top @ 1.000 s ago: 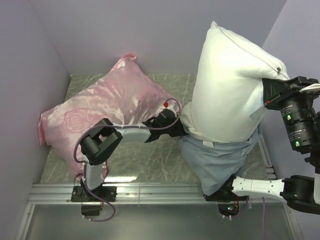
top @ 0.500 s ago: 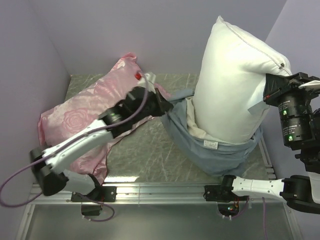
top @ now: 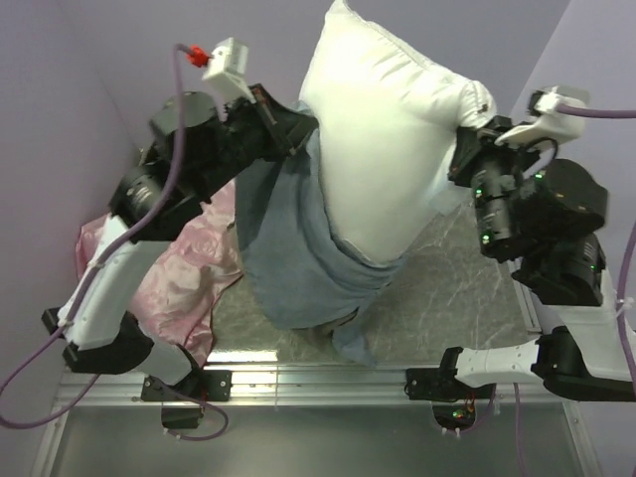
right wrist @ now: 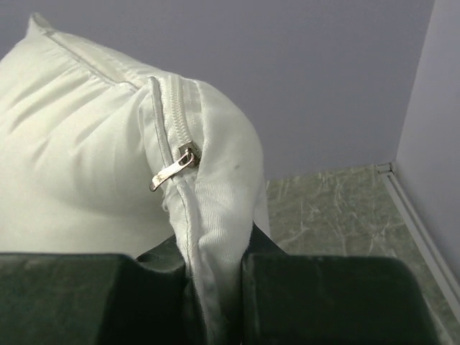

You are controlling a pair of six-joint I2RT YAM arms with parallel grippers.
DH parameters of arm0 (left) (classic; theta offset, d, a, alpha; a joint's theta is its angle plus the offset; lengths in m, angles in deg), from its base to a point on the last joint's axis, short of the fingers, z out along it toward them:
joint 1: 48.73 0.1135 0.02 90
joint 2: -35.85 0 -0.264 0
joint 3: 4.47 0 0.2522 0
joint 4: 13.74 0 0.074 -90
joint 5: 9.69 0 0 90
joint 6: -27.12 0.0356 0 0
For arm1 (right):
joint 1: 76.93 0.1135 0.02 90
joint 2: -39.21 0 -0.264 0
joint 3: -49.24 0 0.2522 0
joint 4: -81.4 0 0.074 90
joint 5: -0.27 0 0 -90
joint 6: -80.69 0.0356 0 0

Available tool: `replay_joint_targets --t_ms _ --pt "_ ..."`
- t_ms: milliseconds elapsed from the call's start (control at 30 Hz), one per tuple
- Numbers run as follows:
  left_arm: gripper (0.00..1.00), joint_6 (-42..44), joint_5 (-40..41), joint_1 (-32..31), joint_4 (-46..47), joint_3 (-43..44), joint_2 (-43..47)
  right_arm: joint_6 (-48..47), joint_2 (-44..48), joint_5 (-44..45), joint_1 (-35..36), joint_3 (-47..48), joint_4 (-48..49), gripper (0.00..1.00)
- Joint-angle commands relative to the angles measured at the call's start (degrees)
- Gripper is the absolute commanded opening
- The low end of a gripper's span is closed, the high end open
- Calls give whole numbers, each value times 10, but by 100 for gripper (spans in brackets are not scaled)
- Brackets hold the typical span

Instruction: Remove the pillowcase from the pillow

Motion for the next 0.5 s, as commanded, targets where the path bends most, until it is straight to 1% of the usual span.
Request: replay_joint_targets --t_ms 0,33,67,100,133,167,200,233,300,333,400,433,467 --pt "1 11 -85 22 -5 -60 -68 63 -10 30 0 20 -18 0" --pt "2 12 -93 22 15 -87 -71 79 -8 37 0 14 -48 0" --pt "4 17 -119 23 44 -112 -82 95 -7 55 1 7 -63 0" --pt "6 19 -151 22 53 -146 -91 133 0 63 5 -11 -79 0" --pt "6 25 -162 20 57 -160 -101 153 7 68 15 -26 -100 0" --pt "9 31 -172 10 81 -179 -106 166 16 74 25 -44 -100 0" --pt "14 32 -170 2 97 -224 -103 186 34 93 33 -82 -99 0" --pt "28 29 -169 -5 112 -249 -98 196 42 94 41 -99 -98 0" --pt "48 26 -161 -18 162 -312 -64 216 58 93 42 -138 -95 0" --pt "65 22 -136 -21 175 -328 -48 218 61 94 42 -149 -88 0" --pt "76 27 -113 -31 195 -361 2 208 61 99 42 -168 -74 0" --pt "78 28 -88 -36 197 -367 18 206 56 99 40 -169 -67 0" --pt "80 37 -67 -48 201 -378 55 193 47 101 40 -167 -62 0"
